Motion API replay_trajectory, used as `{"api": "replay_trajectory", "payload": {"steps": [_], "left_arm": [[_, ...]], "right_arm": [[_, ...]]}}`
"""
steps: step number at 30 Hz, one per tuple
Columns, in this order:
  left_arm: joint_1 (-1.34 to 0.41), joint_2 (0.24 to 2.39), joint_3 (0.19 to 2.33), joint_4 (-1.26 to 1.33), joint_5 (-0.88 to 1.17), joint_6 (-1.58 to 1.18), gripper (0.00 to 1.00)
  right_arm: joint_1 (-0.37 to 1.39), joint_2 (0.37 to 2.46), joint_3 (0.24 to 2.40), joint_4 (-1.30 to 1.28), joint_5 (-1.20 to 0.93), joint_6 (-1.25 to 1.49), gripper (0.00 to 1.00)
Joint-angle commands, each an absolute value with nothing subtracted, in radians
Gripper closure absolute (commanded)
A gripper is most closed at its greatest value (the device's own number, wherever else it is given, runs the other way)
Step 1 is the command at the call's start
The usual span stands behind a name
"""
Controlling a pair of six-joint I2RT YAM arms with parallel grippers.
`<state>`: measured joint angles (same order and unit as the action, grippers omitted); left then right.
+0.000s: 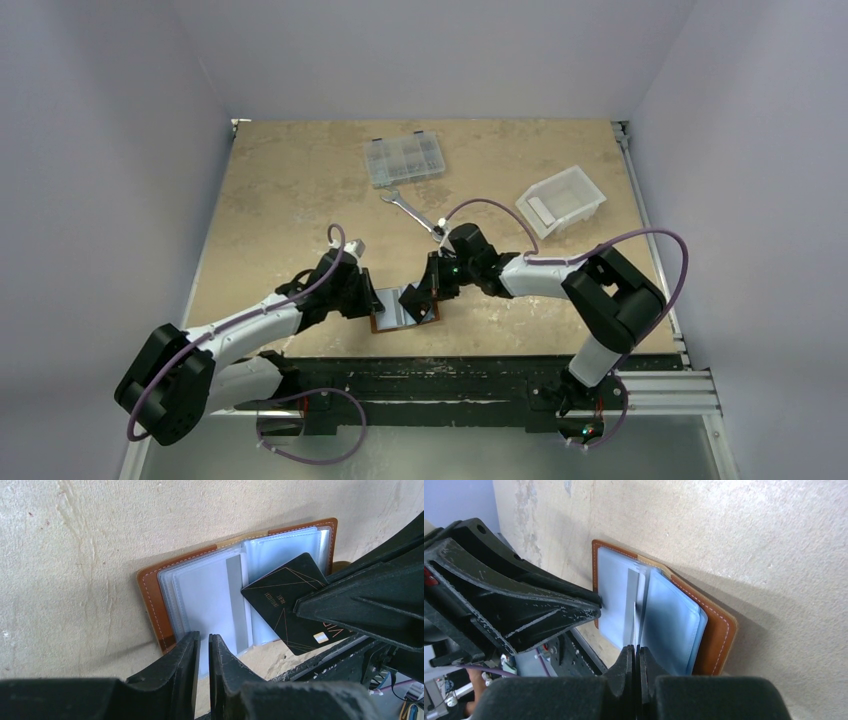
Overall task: Put the credit cards into the card holder
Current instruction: Insert the credit card into the card holder.
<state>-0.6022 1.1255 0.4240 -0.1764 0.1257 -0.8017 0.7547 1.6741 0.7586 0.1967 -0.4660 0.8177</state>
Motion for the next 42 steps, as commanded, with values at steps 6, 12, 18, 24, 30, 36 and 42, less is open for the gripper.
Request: {"api": "replay_trajectory", "payload": {"steps": [6, 12, 18, 24, 30, 36, 42], "left_arm": [[-0.597, 1.106, 0.403, -0.192, 0.119, -0.801, 0.84], [-0.597, 1.086, 0.398, -0.195, 0.117, -0.806, 0.84], [-0.596, 1.085, 0.400, -0.204, 0.118, -0.803, 0.84], [-0.597, 1.084, 0.395, -0.196, 0.121, -0.808, 0.84], [-0.597, 1.087, 0.386, -0.187, 0.122, -0.810, 0.84], [-0.597, 1.097, 0.373, -0.175, 0.122, -0.817, 0.84], [-0.597, 1.086, 0.368, -0.177, 0.123, -0.817, 0.84]], "right_arm": [[0.762, 1.650, 0.728, 0.205, -0.456, 0.807, 1.00], [0.762, 1.641, 0.730, 0.171, -0.449, 0.786, 1.00], [0.762, 1.619, 0.691, 0.203, -0.447, 0.804, 1.00], [0.762, 1.670, 0.697, 0.256, -0.475, 0.820, 1.00], [0.762, 1.711, 0.710, 0.347, -0.489, 0.849, 1.00], [0.762, 1.750, 0.726, 0.404, -0.464, 0.857, 1.00], [0.761, 1.755, 0.686, 0.519, -0.435, 0.872, 1.00]]}}
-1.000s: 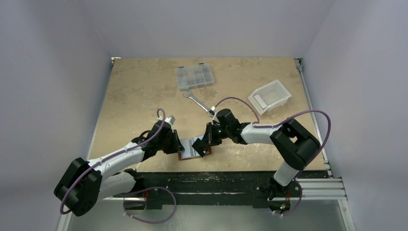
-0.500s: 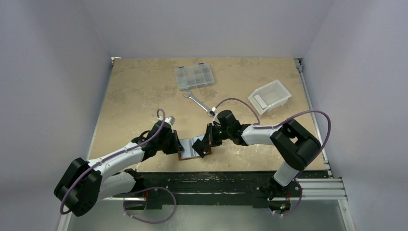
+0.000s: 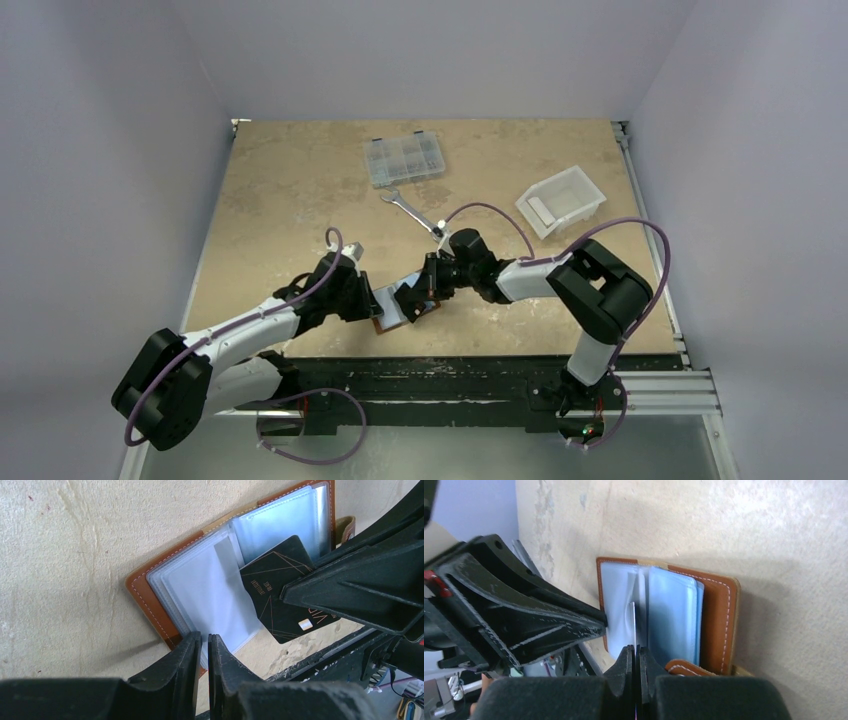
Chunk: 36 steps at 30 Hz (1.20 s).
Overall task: Put the credit cards into the card holder
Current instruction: Insert the credit card into the card holder.
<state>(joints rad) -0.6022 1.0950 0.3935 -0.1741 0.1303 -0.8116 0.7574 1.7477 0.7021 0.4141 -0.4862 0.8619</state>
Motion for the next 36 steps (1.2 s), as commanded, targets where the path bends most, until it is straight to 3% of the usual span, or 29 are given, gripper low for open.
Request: {"api": "replay_trajectory", "payload": {"steps": [1, 36], "left_arm": [[-0.597, 1.085, 0.366, -0.180, 0.123, -0.817, 0.84], [-0.597, 1.067, 0.339, -0.186, 0.109, -0.810, 0.86]], "right_arm": [[0.762, 1.760, 0.683, 0.531, -0.435, 0.871, 1.00], [0.731, 1.935, 0.652, 0.858, -0.508, 0.942, 1.00]]}}
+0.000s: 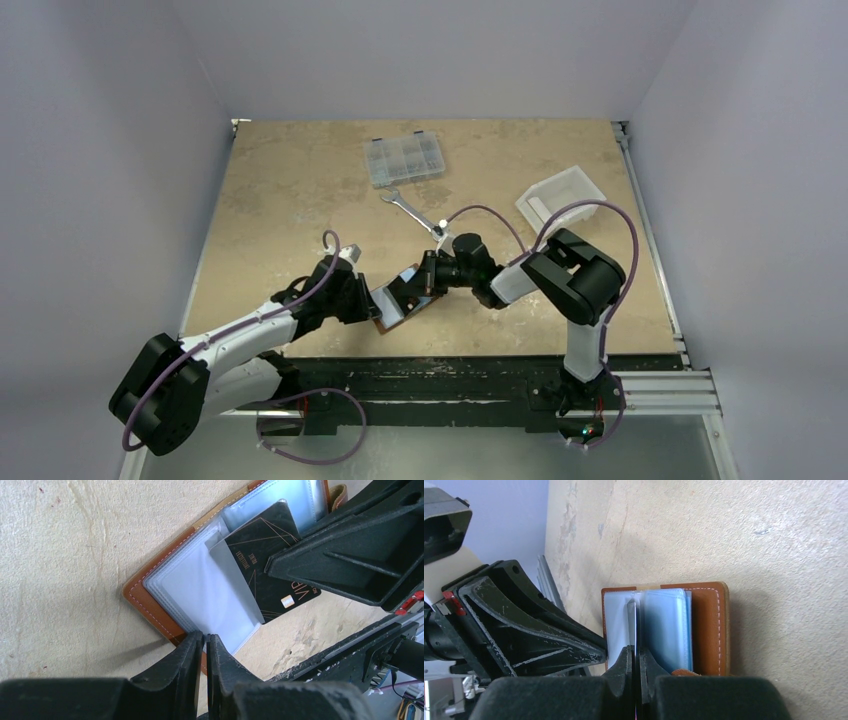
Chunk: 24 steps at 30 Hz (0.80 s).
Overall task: Put the credit cards into the card holder
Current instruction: Insert the credit card into the card holder.
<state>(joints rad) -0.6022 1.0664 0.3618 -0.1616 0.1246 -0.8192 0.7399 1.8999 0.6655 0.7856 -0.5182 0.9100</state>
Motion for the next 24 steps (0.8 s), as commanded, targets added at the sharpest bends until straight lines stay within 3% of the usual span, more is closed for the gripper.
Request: {"api": "replay_trajectory", "payload": {"steps": [1, 15, 20, 24], "left_arm": [[-0.596, 1.068, 0.339, -0.184, 0.112, -0.810, 0.87], [-0.597, 1.075, 0.332, -0.158, 0.123, -0.818, 0.87], [-0.597, 1.071, 0.334, -0.156, 0.122, -0.819, 0.87], [-0.596, 1.069, 0.331, -0.159, 0.121, -0.819, 0.87]], "right_arm": [[0.731, 1.942, 0.653, 0.867, -0.511, 0.947, 1.00], [0.744, 1.962, 0.616, 0.939, -0.460, 0.978, 0.99], [0.746, 1.906, 0.594, 0.881, -0.466, 0.924, 0.79], [0.747, 1.807, 0.681, 0.543, -0.355, 0.730, 0.65]]}}
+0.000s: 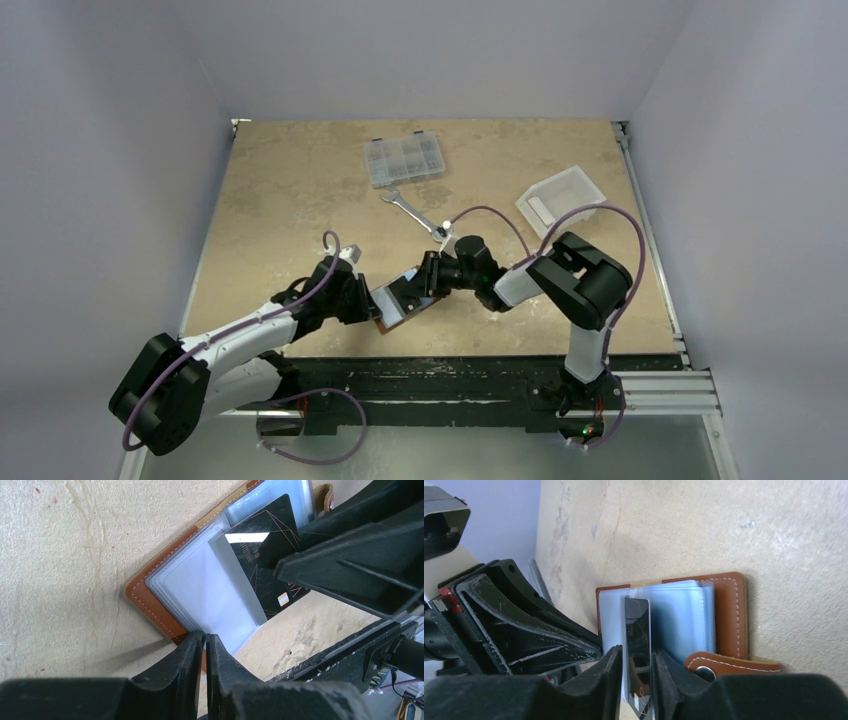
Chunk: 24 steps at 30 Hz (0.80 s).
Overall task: Put the credit cards into the card holder
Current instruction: Insert the credit card into the card holder.
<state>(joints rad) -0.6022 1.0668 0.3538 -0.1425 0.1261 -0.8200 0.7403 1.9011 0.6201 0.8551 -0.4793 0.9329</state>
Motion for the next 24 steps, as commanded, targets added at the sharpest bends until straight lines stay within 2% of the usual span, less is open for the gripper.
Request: {"api": "replay_trajectory", "payload": {"steps": [1, 5, 11, 24], "left_arm": [[-0.597, 1.069, 0.329, -0.158, 0.123, -0.820, 0.87], [-0.597, 1.074, 0.331, -0.155, 0.122, -0.820, 0.87], [-0.597, 1.071, 0.336, -0.162, 0.125, -0.822, 0.87], [-0.597, 1.089, 0.337, -0.143, 0.128, -0.825, 0.87]], "right_arm": [[0.747, 1.791, 0.691, 0.490, -0.340, 0.707, 0.62], [0.755, 1.756, 0.703, 0.414, -0.319, 0.680, 0.54], [0.792, 1.770, 0.748, 0.337, -0.268, 0.628, 0.54], [0.869, 1.775, 0.747, 0.520, -0.416, 0.770, 0.65]]}}
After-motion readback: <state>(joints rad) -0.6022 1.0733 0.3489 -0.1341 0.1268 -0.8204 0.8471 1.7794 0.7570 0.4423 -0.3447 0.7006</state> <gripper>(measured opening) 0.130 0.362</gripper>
